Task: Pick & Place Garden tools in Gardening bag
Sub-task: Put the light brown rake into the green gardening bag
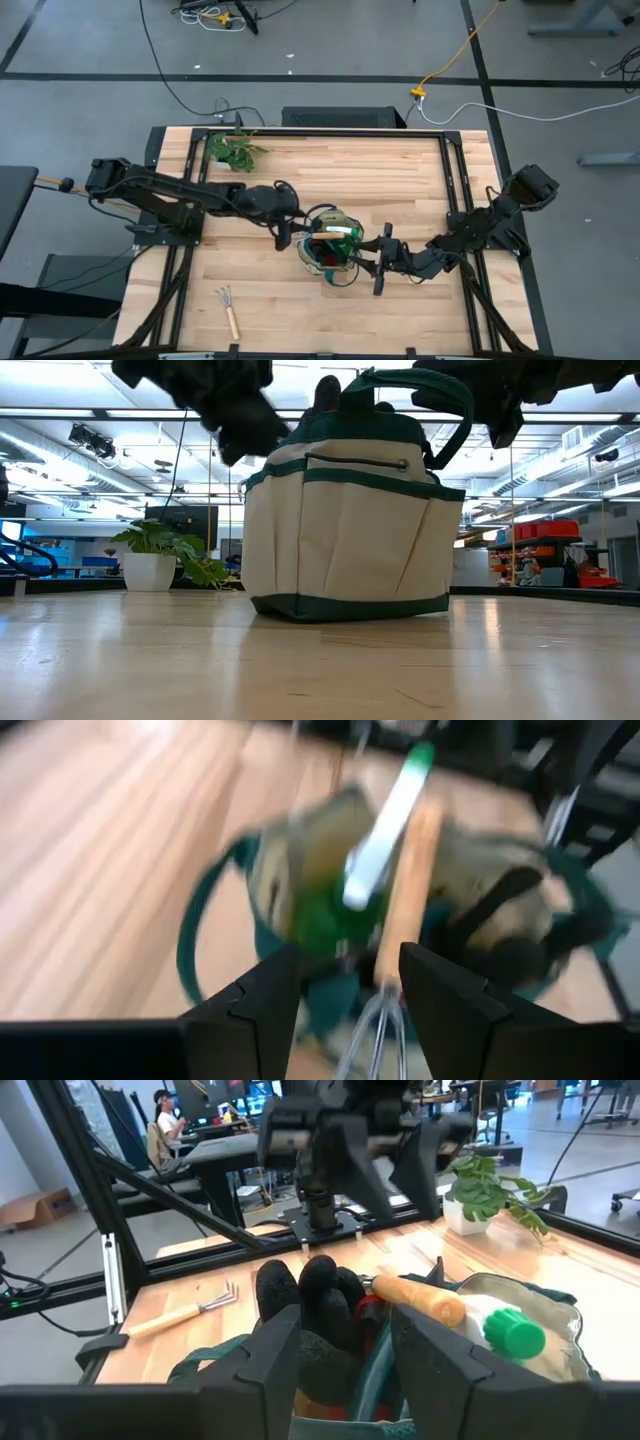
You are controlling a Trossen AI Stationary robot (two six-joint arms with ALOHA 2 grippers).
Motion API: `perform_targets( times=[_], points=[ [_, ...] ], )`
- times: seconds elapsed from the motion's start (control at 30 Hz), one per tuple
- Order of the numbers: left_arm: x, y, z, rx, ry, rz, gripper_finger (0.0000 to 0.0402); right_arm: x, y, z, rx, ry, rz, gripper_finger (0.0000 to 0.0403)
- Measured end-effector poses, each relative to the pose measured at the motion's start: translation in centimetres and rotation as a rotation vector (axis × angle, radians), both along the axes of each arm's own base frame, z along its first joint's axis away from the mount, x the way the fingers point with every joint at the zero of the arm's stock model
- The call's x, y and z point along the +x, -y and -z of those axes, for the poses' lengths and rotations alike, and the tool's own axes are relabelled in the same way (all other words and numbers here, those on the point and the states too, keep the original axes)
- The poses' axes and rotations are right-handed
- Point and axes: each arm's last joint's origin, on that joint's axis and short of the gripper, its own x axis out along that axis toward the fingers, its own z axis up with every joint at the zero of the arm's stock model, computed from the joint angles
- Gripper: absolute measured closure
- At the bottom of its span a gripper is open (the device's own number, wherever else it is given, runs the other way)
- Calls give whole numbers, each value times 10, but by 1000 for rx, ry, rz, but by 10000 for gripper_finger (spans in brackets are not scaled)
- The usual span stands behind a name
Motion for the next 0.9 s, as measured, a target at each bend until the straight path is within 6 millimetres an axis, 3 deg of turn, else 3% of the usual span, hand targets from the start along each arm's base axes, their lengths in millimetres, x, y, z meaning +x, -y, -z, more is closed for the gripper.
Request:
perform_targets(
  times=[0.2,0.47,0.9],
  points=[
    [-12,12,11,15,-155,-10,223,0,0,0,-1,-1,4,243],
    [-38,22,6,26,-254,-92,223,0,0,1,2,-6,5,243],
    [-32,39,25,-34,-347,-81,223,0,1,0,2,1,31,243]
  ],
)
